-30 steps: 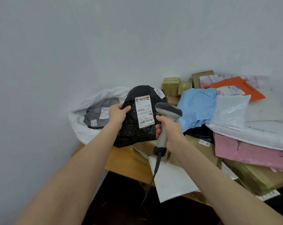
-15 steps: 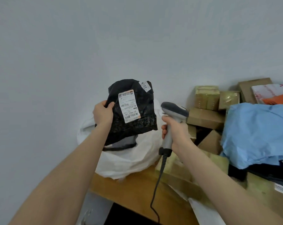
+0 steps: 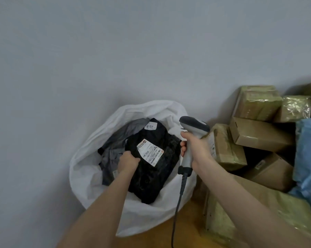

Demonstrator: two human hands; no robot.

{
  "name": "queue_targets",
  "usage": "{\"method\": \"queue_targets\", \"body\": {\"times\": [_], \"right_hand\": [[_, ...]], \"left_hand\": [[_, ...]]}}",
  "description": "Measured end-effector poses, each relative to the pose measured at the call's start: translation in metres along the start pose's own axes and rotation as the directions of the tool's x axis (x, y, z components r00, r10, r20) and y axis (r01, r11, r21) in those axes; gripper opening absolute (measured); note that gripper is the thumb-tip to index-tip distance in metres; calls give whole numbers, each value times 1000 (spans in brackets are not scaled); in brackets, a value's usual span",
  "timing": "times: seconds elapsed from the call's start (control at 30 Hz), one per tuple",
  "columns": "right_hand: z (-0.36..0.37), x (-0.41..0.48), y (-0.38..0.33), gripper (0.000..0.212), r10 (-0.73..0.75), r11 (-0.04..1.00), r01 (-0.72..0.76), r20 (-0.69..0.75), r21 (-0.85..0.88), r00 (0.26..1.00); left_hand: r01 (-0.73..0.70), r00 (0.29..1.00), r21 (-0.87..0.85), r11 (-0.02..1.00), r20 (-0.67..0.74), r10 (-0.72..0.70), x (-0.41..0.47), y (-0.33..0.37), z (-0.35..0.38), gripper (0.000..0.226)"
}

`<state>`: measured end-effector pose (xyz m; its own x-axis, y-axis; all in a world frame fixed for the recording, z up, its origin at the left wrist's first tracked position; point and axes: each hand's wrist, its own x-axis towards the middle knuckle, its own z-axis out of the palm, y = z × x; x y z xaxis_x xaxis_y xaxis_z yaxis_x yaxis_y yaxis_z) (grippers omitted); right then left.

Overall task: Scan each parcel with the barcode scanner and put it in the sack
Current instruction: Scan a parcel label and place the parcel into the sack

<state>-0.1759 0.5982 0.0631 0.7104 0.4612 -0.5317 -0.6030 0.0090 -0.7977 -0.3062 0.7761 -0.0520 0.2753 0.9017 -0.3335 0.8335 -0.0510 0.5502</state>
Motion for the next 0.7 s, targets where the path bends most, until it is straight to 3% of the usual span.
{"method": "queue_targets", "body": {"times": [0.07, 0.13, 0.27, 0.33, 0.4, 0.47, 0.57, 0.63, 0.7], "right_hand": [[4, 9, 3, 8, 6, 1000, -6, -8, -13, 1000], [9, 15, 4, 8, 2, 1000, -3, -12, -15, 1000], [20, 23, 4, 9, 17, 1000, -17, 10, -5, 1000], [20, 26, 6, 9, 28, 999, -28, 14, -18, 1000], [13, 31, 7, 8, 31, 999, -31, -8, -37, 999], [3, 37, 6, 10, 5, 999, -9, -66, -50, 998], [-13, 55, 8, 38, -131, 964, 81, -187, -253, 974], [-18, 68, 16, 69, -178, 850, 35, -224, -525, 958], [-18, 77, 28, 84, -154, 705, -67, -245, -706, 957]], "left_hand": [[35, 999, 4, 999, -29, -35, 3, -6, 1, 33], [76, 985, -74, 994, -148, -86, 7, -8, -12, 37], [39, 942, -125, 991, -327, -78, 16, -2, -33, 36], [40, 955, 11, 999, -296, -35, 15, 5, -27, 48], [23, 965, 218, 976, -261, 36, 10, 10, -14, 76], [-119, 926, 423, 898, -278, 254, 6, 19, -3, 93], [-428, 827, 549, 718, -82, 556, 4, 36, 14, 93], [-526, 823, 511, 680, 102, 559, 5, 45, 27, 94], [-536, 835, 518, 666, 209, 510, 12, 46, 36, 97]]}}
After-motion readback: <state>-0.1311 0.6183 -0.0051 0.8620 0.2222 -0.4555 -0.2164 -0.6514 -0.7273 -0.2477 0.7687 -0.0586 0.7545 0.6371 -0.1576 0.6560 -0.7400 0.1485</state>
